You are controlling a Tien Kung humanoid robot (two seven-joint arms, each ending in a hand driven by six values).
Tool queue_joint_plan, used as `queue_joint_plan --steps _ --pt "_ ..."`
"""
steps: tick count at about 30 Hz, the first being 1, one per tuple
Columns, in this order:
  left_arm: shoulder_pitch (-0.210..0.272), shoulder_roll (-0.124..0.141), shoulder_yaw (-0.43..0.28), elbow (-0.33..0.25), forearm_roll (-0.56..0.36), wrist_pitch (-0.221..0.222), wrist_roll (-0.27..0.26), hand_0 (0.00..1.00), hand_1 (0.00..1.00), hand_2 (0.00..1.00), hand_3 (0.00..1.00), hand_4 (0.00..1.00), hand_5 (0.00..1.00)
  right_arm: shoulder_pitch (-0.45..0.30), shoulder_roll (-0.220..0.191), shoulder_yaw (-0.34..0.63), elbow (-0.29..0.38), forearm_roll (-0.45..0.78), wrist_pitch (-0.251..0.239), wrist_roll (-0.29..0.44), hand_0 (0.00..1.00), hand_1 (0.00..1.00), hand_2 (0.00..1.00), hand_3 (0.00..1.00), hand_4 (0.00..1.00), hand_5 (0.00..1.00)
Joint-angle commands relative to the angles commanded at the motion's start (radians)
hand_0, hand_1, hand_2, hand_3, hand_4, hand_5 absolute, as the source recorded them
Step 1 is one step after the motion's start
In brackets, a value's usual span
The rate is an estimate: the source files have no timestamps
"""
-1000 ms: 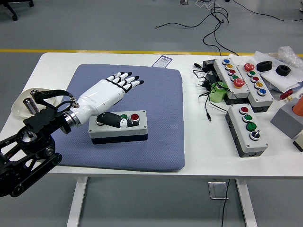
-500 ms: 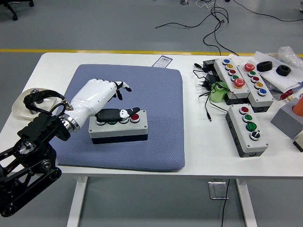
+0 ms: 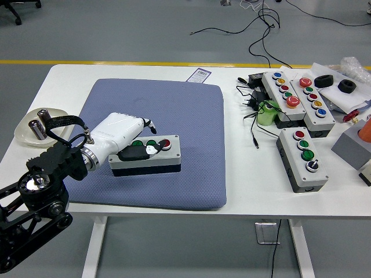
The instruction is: Pick up the button,place it on the desk,press the button,press the button
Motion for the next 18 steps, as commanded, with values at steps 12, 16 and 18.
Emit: queue_joint_plan --steps 12,16,18 --pt "0.003 -0.015 0.027 0.053 0.022 0.000 0.013 0.002 0.002 0.002 0.629 0.678 0.998 -0.001 0.000 0.008 0.000 -0.009 0.001 0.001 0.538 0.668 0.729 0.624 0.311 0.133" --pt "0.011 -0.012 0.033 0.073 0.025 -0.013 0.012 0.002 0.002 0.002 0.624 0.678 0.998 0.000 0.000 0.004 0.000 -0.004 0.000 0.002 0.538 0.669 0.728 0.624 0.310 0.133" --pt "0.017 -0.011 0.036 0.075 0.023 -0.019 0.012 0.002 0.002 0.002 0.624 0.678 0.998 0.000 0.000 0.002 0.000 0.000 0.000 0.002 0.538 0.669 0.728 0.624 0.310 0.133"
